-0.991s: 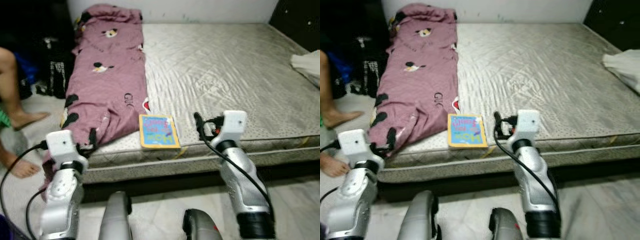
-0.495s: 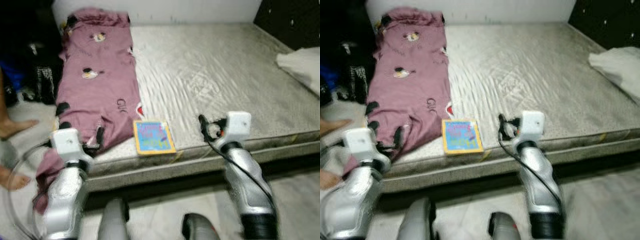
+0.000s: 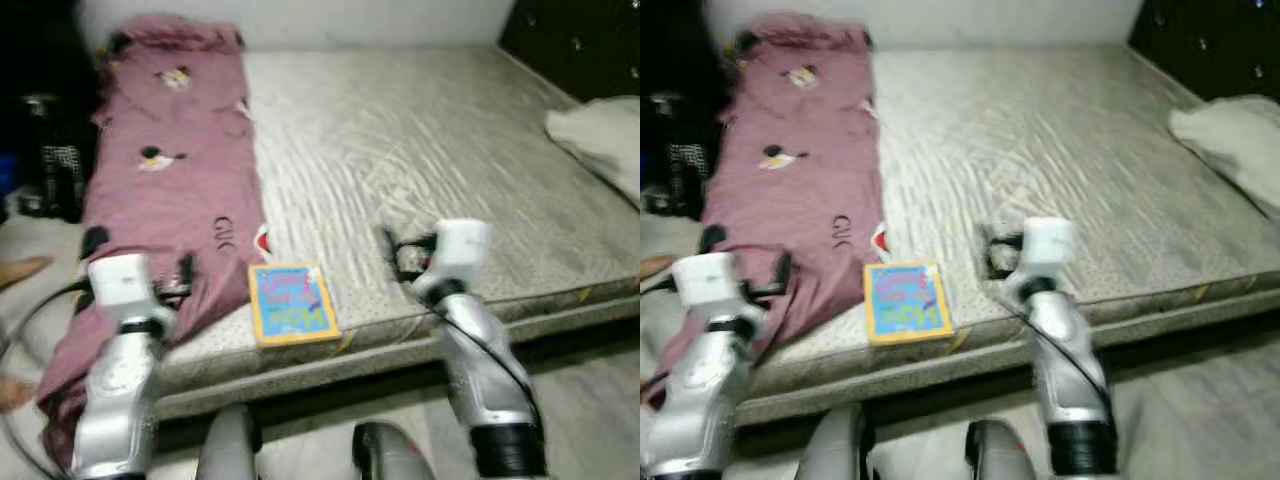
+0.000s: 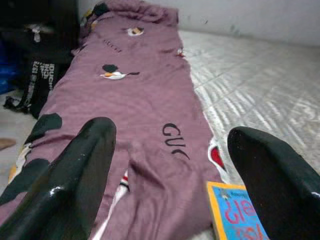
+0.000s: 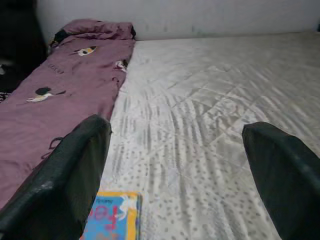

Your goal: Clean up the room

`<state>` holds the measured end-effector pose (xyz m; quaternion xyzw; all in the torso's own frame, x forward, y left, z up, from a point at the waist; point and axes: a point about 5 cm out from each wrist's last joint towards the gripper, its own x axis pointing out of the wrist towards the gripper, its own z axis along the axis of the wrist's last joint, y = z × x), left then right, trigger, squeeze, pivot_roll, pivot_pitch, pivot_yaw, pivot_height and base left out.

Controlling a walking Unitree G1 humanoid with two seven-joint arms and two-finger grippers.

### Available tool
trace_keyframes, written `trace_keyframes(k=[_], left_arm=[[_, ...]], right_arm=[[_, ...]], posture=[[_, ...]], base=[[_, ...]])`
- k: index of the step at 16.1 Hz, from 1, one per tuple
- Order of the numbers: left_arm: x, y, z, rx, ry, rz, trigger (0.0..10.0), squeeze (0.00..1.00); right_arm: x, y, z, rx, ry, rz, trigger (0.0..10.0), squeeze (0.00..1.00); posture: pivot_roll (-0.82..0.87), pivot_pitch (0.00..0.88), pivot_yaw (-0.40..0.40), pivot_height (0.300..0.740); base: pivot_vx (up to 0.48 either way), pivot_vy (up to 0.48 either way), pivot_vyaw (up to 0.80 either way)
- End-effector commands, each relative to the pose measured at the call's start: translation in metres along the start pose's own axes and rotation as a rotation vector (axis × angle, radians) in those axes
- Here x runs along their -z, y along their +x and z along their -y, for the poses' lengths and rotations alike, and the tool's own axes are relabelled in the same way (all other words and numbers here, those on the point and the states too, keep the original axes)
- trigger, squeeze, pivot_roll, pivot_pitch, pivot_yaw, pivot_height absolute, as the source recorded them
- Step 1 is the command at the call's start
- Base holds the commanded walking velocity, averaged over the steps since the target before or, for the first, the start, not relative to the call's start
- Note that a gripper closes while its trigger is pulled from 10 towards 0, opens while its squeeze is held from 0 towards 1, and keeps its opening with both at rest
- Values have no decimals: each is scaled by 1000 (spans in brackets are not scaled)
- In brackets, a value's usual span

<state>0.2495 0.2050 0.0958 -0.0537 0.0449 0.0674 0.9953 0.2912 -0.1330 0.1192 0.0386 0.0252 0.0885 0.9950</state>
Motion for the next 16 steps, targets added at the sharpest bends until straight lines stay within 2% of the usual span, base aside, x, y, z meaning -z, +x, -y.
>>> trace_keyframes(k=[1, 4, 7, 11, 16], left_arm=[[1, 3, 9, 12, -13, -13, 10000, 0], [1, 10, 6, -7, -17, -20, 10000, 0], [-2, 20, 8, -21, -26, -8, 10000, 0], [-2, 28, 21, -14, -55, -4, 10000, 0], [4, 34, 28, -17, -75, -28, 10000, 0]], right_arm=[[-1, -3, 13, 38, -17, 4, 10000, 0], [-1, -4, 13, 36, -23, -2, 10000, 0], [-2, -6, 19, 59, -29, -13, 10000, 0], [-2, -11, 28, 68, -41, -28, 10000, 0], [-1, -21, 32, 72, -54, -49, 10000, 0]], posture=[[-102, 0, -28, 638], [-108, 1, -29, 638], [-124, 7, -33, 638], [-149, 15, -34, 638], [-178, 38, -32, 593]], base=[[0, 0, 794], [0, 0, 794], [0, 0, 0], [0, 0, 0], [0, 0, 0]])
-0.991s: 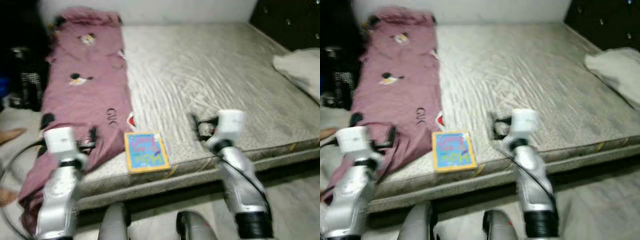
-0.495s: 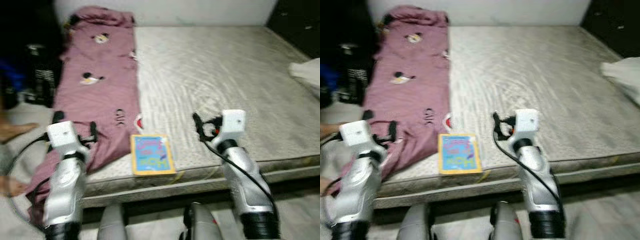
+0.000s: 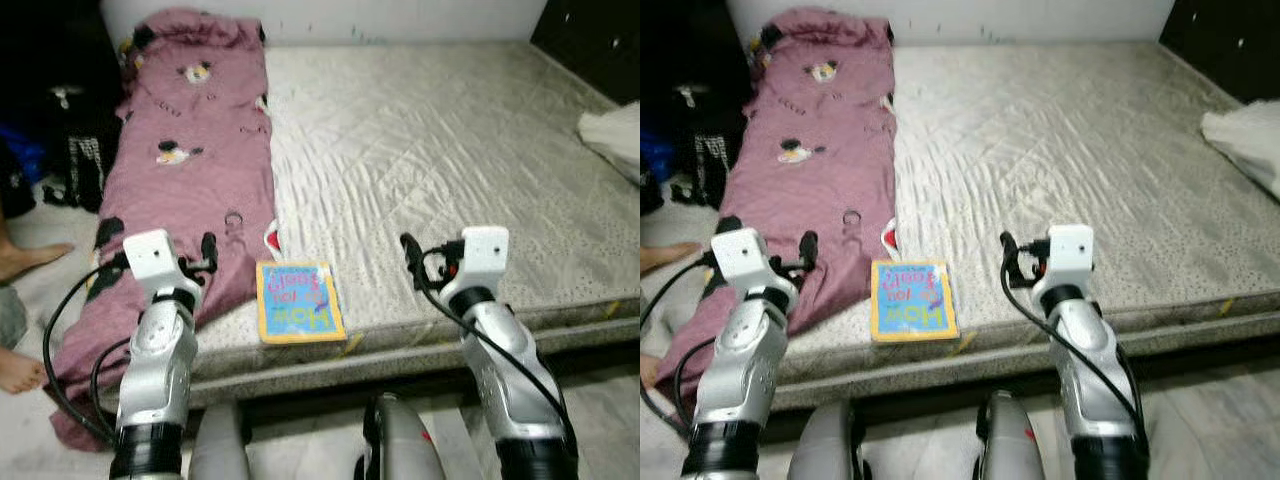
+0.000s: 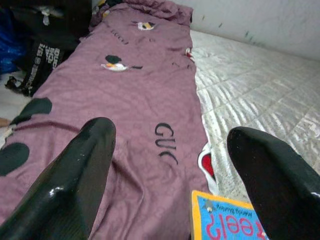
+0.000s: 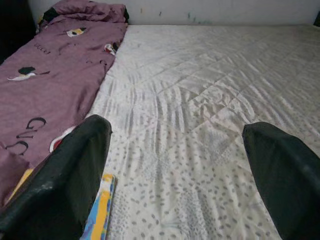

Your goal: Clean up the room

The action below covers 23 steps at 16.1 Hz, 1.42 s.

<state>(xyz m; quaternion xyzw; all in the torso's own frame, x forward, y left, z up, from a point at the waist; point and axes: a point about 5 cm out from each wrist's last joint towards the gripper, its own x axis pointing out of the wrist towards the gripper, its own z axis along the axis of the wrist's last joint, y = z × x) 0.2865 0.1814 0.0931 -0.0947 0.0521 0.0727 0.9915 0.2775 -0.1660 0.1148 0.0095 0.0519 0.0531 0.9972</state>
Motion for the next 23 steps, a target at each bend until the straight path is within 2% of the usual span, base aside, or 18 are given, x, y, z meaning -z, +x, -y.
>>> trace_keyframes(k=[1, 7, 14, 20, 23], left_arm=[[4, 1, -1, -19, 0, -14, 10000, 0], [3, 4, -9, -125, -25, 10, 10000, 0], [11, 6, -15, -194, -56, -32, 10000, 0], [1, 15, -18, -180, -74, 0, 10000, 0], [1, 16, -17, -170, -93, 9, 10000, 0]], right_arm=[[-3, -4, 4, 0, -4, 0, 10000, 0], [-2, -8, 12, 10, -25, -33, 10000, 0], [-3, -13, 15, 3, -40, -47, 10000, 0], [-4, -14, 15, 1, -34, -56, 10000, 0], [-2, -14, 16, 8, -30, -66, 10000, 0]], posture=[[-183, 41, -32, 583], [-204, 54, -46, 578], [-218, 68, -52, 578], [-221, 75, -46, 535], [-222, 76, -45, 535]], base=[[0, 0, 0], [0, 0, 0], [0, 0, 0], [0, 0, 0], [0, 0, 0]])
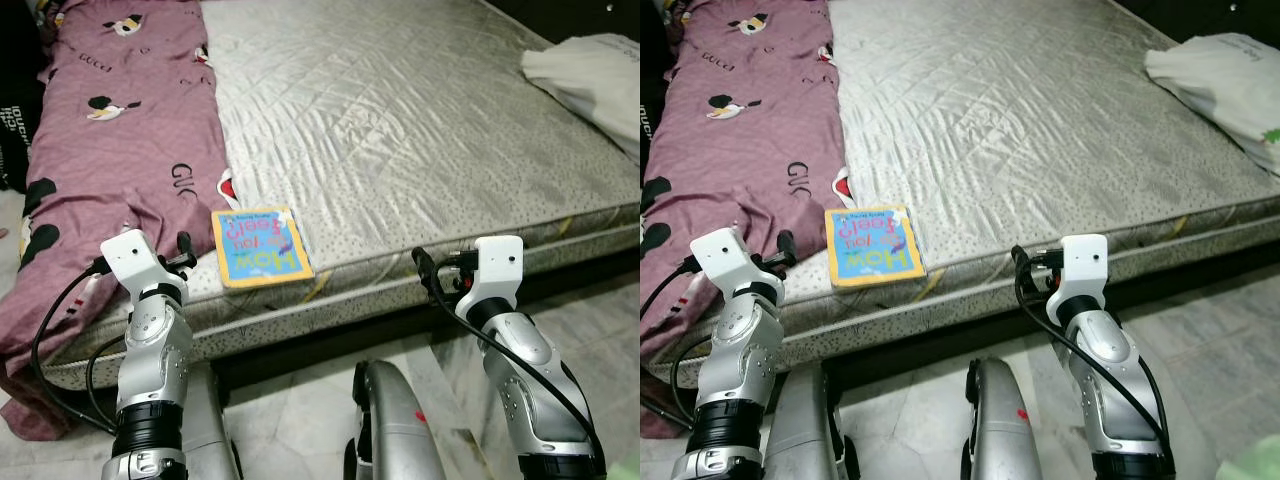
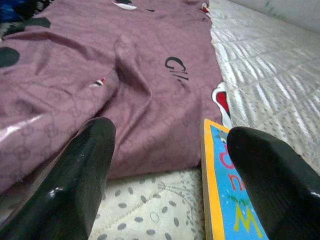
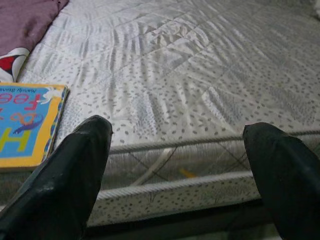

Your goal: Clean up the room

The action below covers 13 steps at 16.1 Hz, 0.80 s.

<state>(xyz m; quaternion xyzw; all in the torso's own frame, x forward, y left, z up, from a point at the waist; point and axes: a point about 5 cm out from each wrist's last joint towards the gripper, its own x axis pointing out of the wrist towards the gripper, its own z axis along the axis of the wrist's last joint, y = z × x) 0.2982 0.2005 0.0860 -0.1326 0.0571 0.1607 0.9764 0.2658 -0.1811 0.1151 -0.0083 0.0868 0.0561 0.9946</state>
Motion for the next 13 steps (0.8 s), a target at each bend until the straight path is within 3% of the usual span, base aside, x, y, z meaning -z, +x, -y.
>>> trace_keyframes(k=[1, 13], left_arm=[[-1, 1, 2, 4, -12, 10, 10000, 0], [1, 4, 0, -24, -28, 13, 10000, 0]], right_arm=[[-3, 0, 2, 12, 3, 5, 10000, 0], [-4, 1, 2, 1, -15, 10, 10000, 0]], posture=[[-223, 75, -45, 535], [-225, 69, -44, 535]], base=[[0, 0, 0], [41, 0, 0]])
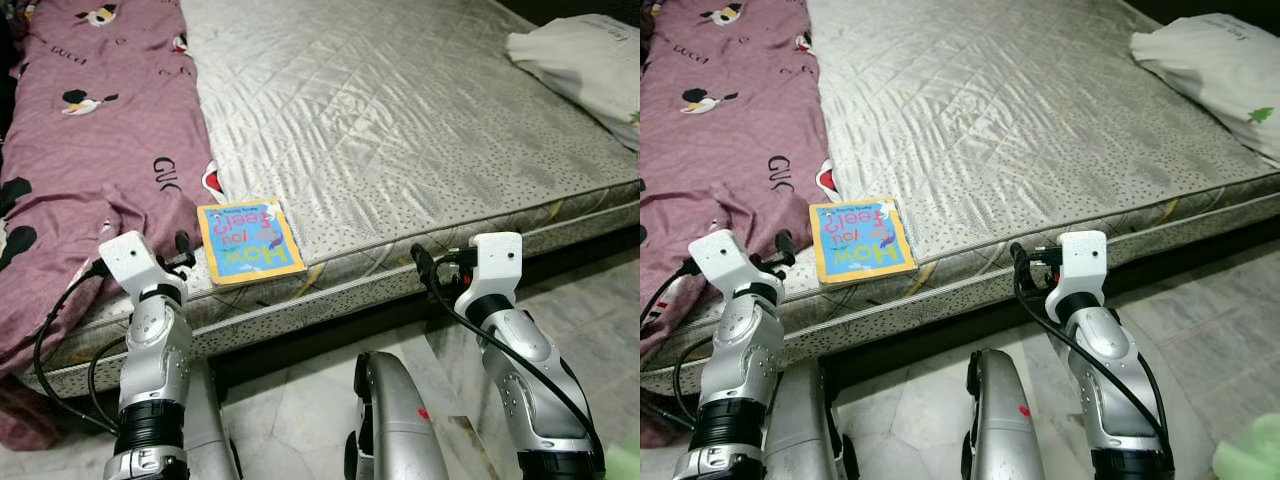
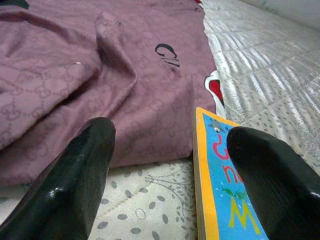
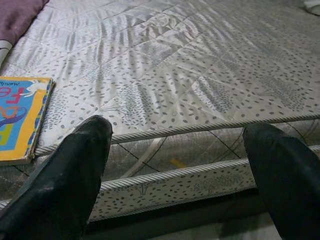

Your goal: Clean up the room

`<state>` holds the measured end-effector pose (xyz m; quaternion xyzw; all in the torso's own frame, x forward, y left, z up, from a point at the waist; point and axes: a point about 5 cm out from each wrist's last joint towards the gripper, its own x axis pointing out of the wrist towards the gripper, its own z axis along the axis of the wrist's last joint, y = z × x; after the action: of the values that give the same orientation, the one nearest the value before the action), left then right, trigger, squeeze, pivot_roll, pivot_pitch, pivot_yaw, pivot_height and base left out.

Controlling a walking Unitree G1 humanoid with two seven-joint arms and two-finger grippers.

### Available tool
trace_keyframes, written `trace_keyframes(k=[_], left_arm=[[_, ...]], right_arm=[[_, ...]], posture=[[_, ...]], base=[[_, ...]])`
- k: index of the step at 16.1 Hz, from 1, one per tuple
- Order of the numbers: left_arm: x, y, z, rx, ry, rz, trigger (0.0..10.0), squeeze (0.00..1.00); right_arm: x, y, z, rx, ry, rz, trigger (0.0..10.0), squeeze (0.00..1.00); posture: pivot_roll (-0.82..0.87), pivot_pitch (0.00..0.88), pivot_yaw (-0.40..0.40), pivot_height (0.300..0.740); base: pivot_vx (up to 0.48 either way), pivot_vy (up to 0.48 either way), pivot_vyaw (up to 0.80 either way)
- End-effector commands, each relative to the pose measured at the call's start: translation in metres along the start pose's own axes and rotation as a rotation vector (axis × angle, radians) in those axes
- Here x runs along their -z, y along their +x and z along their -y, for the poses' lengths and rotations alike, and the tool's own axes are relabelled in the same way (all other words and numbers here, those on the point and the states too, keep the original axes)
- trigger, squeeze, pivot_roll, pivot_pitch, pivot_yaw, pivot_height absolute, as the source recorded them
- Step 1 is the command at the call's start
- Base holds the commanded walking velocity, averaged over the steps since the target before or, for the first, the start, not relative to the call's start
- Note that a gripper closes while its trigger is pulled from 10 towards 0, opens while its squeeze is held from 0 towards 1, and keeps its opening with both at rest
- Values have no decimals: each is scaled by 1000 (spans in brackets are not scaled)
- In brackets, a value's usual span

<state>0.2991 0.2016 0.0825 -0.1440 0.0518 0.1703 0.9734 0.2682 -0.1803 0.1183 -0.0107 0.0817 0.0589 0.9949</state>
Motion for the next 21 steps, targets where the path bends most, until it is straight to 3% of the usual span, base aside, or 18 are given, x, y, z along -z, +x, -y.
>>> trace_keyframes(k=[1, 6, 11, 21], left_arm=[[-1, 2, 2, -8, -6, 1, 10000, 0], [0, 3, 3, 6, -31, 7, 10000, 0], [2, 2, 2, 15, -28, 8, 10000, 0], [11, 4, 3, -7, -65, -41, 10000, 0]], right_arm=[[-1, -2, 3, 9, -7, -1, 10000, 0], [0, -3, 5, 9, -13, -7, 10000, 0], [1, -2, 5, 3, -13, -13, 10000, 0], [2, -1, 5, 7, -13, -14, 10000, 0]], posture=[[-227, 69, -44, 535], [-231, 68, -50, 535], [-232, 66, -51, 535], [-230, 56, -48, 535]], base=[[0, 0, 0], [52, 0, 0], [347, 0, 0], [0, 0, 0]])
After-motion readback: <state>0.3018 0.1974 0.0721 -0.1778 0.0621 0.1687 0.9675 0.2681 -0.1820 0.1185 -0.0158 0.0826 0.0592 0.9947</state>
